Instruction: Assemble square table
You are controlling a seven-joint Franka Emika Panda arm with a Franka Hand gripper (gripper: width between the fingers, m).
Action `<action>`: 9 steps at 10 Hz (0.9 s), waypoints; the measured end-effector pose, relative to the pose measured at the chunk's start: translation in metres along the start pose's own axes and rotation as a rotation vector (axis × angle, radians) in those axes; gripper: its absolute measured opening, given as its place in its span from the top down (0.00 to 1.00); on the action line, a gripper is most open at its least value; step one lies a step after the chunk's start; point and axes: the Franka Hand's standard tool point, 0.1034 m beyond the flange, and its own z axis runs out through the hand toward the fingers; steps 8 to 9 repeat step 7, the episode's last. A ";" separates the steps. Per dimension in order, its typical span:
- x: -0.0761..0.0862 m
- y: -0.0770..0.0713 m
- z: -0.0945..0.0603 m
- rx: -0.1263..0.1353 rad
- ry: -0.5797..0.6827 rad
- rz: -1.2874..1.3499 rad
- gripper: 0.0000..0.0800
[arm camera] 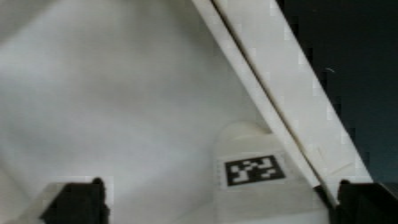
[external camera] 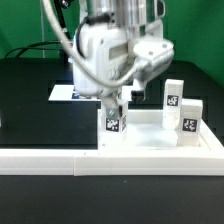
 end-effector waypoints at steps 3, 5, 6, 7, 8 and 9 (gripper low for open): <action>-0.005 -0.006 -0.017 0.019 -0.023 -0.008 0.19; -0.005 -0.005 -0.016 0.017 -0.020 -0.010 0.19; -0.005 -0.005 -0.015 0.016 -0.020 -0.011 0.19; -0.005 -0.004 -0.014 0.016 -0.019 -0.012 0.19; -0.005 -0.004 -0.014 0.016 -0.019 -0.012 0.19; -0.005 -0.004 -0.014 0.016 -0.019 -0.012 0.19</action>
Offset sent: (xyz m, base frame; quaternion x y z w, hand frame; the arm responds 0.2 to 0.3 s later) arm 0.0000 0.0000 0.0000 0.0000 0.0000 0.0000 1.0000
